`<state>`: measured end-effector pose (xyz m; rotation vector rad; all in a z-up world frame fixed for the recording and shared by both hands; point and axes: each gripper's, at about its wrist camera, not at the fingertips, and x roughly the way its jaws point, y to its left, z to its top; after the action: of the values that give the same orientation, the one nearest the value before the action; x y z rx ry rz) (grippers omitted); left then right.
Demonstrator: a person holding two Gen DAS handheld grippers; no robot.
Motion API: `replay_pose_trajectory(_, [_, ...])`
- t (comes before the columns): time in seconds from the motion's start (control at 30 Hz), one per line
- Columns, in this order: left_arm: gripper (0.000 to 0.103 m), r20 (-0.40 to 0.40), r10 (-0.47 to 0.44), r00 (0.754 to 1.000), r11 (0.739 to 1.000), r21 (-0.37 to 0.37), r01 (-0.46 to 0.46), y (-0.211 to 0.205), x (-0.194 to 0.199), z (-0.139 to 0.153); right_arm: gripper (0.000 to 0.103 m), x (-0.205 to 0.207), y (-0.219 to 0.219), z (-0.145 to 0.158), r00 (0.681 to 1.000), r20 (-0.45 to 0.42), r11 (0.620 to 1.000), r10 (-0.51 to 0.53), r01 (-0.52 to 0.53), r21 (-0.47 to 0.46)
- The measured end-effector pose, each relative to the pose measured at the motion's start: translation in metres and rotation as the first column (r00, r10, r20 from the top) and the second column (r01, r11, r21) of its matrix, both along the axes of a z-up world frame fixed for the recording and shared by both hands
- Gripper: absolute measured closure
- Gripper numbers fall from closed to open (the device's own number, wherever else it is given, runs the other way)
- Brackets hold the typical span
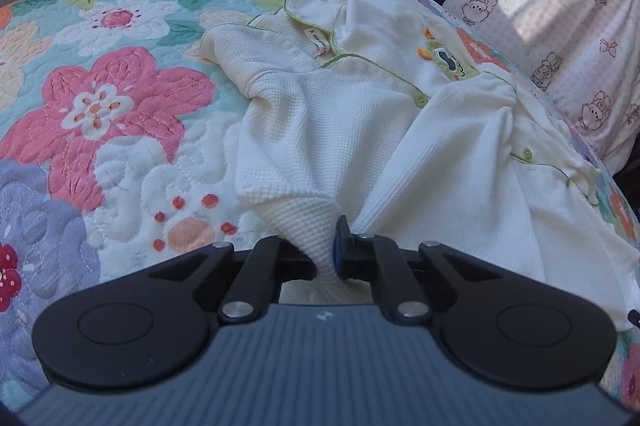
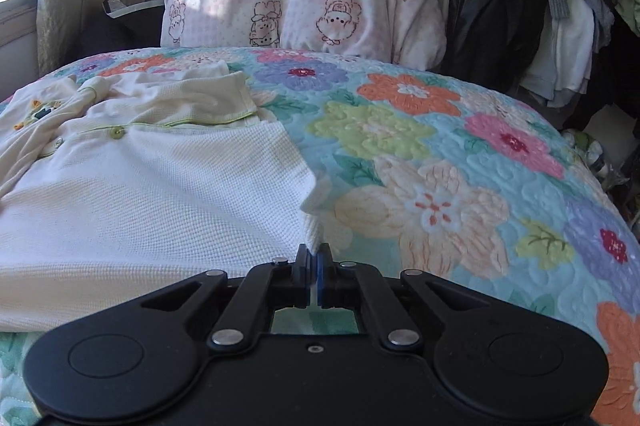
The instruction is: Fold clothes
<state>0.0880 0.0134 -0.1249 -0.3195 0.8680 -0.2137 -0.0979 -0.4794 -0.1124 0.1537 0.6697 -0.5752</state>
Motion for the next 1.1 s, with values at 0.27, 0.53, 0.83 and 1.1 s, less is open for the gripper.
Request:
replay_pose_trajectory(0.27, [0.097,0.144,-0.007,0.990,0.999,0.033,0.002,-0.006,-0.021,0.031,0.102,0.003,0.006,0.009,1.000,0.006,0.997,0.011,-0.010,-0.075])
replay_pose_trajectory(0.53, [0.097,0.090,-0.032,0.995,0.999,0.023,0.030,-0.009,-0.044,0.033,0.102,-0.007,0.010,0.030,1.000,-0.007,0.983,0.015,-0.016,-0.181])
replay_pose_trajectory(0.83, [0.097,0.129,-0.055,0.990,0.993,0.113,0.040,-0.016,-0.060,0.040,0.102,-0.004,0.005,-0.008,0.995,-0.094,0.991,-0.041,0.029,-0.134])
replay_pose_trajectory(1.1, [0.096,-0.046,-0.088,0.995,0.970,0.221,0.096,-0.016,-0.055,0.016,0.082,-0.003,0.018,0.012,0.965,-0.153,0.970,-0.211,0.188,-0.153])
